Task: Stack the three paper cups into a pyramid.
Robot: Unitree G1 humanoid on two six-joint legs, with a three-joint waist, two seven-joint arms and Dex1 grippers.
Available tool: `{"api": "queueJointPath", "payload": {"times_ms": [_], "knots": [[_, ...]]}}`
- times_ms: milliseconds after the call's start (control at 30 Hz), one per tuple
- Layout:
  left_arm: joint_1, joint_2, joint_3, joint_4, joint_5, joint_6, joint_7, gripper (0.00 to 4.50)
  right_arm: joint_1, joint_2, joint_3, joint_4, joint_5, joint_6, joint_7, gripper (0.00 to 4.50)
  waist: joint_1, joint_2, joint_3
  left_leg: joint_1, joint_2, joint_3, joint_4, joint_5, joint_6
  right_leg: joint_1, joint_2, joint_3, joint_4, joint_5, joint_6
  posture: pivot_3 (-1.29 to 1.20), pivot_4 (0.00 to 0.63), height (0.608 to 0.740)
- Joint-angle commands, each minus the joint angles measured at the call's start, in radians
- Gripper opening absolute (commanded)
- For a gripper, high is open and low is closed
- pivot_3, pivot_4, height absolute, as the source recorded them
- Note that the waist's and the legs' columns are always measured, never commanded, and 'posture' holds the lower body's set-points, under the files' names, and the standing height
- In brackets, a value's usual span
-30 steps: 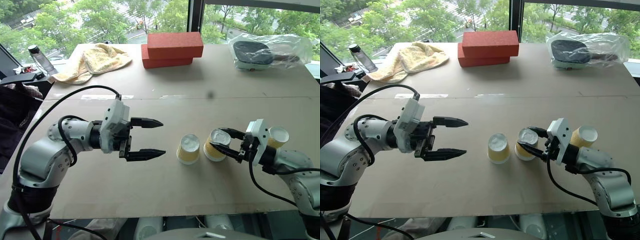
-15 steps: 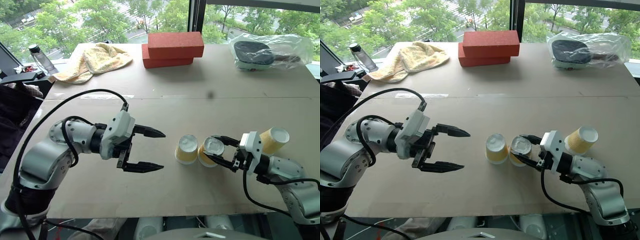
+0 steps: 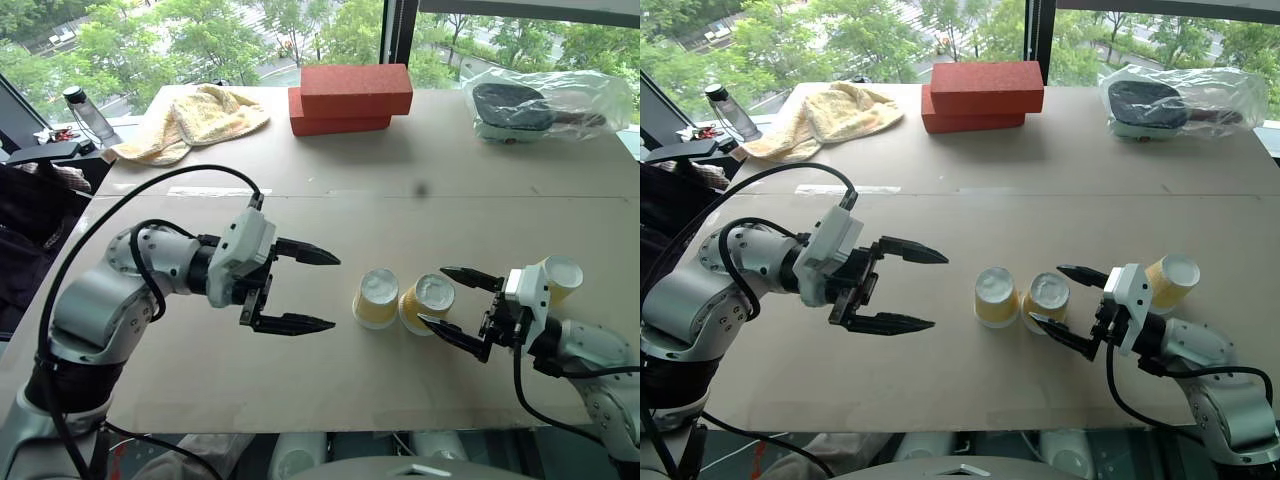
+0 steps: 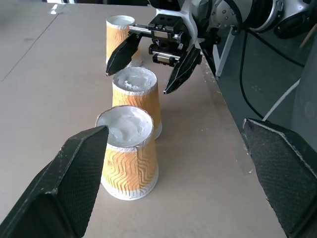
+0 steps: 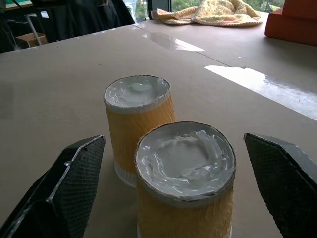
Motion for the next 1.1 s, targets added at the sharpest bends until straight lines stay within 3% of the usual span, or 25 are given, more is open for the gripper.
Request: {"api": "queueJointPath", "payload": {"times_ms": [33,233,400,633,1100], "knots": [[-0.069,-0.023,0.011,0.012,-0.033,0.068,0.063,4.50,0.057,-0.031,-0.110,-0.086,0.070,0.021,-0.018,4.43,0.005,0.000,0.000,0.000,0.000,0.000,0.000,0.000,0.000,0.000,0.000,0.000,0.000,0.000,0.000,0.00,0.150,0.730],[-0.238,-0.115,-0.073,0.045,-0.024,0.195,0.170,4.50,0.177,0.030,-0.415,-0.094,0.067,-0.006,-0.195,4.43,0.016,-0.001,0.000,-0.003,-0.001,-0.003,0.005,0.000,0.000,0.002,0.000,-0.001,0.000,0.000,0.000,0.00,0.150,0.730],[-0.305,-0.198,-0.139,0.068,0.016,0.238,0.241,4.50,0.256,0.074,-0.524,-0.105,0.041,0.025,-0.311,4.43,0.007,-0.001,0.000,-0.002,-0.003,-0.002,0.006,0.000,0.000,0.002,0.001,0.001,0.001,0.000,0.000,0.00,0.150,0.730],[-0.320,-0.250,-0.180,0.059,0.033,0.283,0.291,4.50,0.248,0.144,-0.496,-0.040,0.037,0.023,-0.378,4.43,0.004,0.000,0.000,0.000,0.001,-0.002,0.006,0.000,0.000,0.002,0.006,0.005,0.002,0.000,0.000,0.00,0.150,0.730],[-0.280,-0.223,-0.174,-0.026,0.025,0.312,0.311,4.50,0.128,0.143,-0.409,0.092,0.007,0.043,-0.402,4.43,0.006,0.000,0.000,-0.001,0.000,-0.002,0.006,0.000,0.000,0.002,0.006,0.007,0.002,0.000,0.000,0.00,0.150,0.730]]}}
